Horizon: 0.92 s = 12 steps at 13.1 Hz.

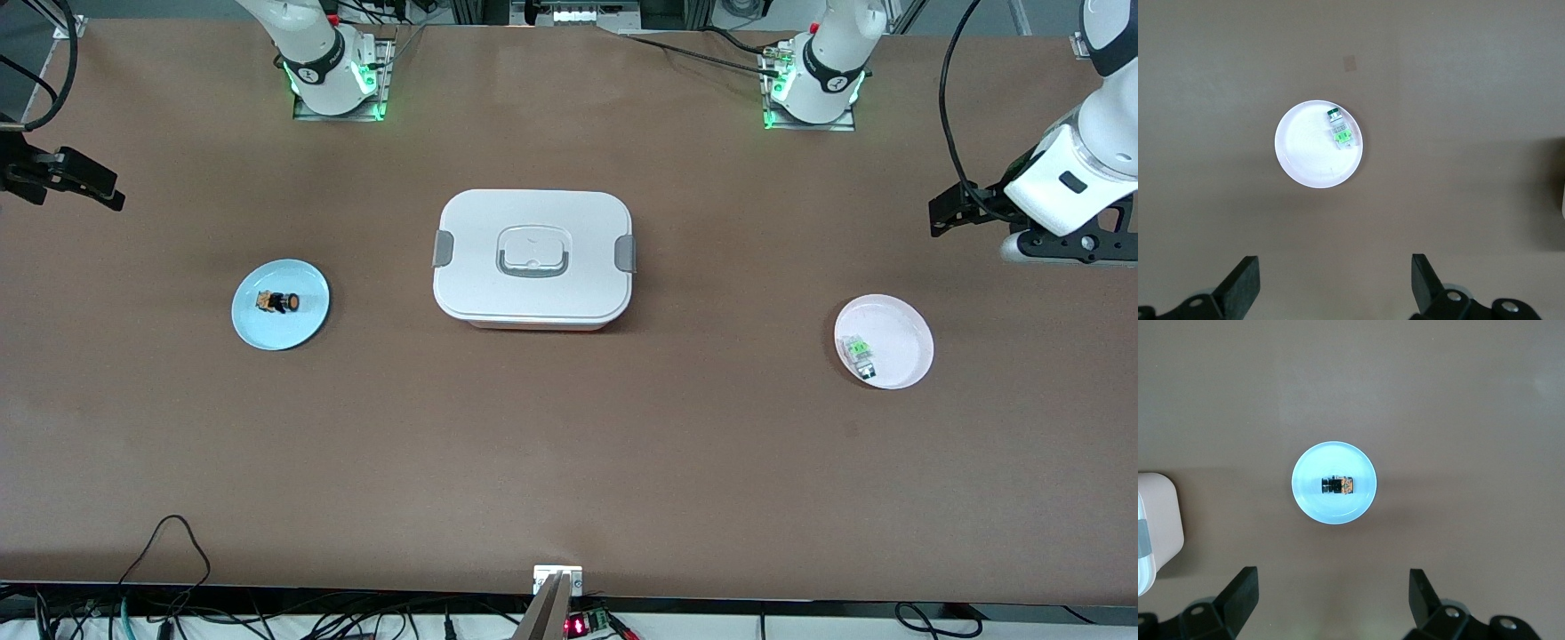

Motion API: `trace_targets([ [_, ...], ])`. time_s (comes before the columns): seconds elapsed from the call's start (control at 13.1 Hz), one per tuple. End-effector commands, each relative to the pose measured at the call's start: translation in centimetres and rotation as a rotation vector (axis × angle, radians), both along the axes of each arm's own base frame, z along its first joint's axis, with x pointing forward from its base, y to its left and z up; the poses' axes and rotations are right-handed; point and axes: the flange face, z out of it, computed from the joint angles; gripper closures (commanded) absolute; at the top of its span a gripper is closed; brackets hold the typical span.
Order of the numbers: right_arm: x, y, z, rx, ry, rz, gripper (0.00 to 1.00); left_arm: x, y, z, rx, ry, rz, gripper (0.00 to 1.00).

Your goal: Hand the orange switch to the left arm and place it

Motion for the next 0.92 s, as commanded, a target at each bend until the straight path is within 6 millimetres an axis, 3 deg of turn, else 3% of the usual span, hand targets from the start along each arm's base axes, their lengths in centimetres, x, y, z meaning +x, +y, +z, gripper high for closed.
trace_targets([
  [0.0,-0.2,0.1,0.7,0.015,0.011,-0.007,0.00,0.0,0.1,0.7,-0.024,0.002,-0.003,0.00],
  [0.46,-0.1,0.1,0.9,0.014,0.012,-0.008,0.00,0.0,0.1,0.7,-0.024,0.003,-0.003,0.00],
  [0.84,0.5,0.1,-0.2,0.010,0.028,0.010,0.00,0.1,0.6,0.6,-0.024,0.005,0.003,0.00],
])
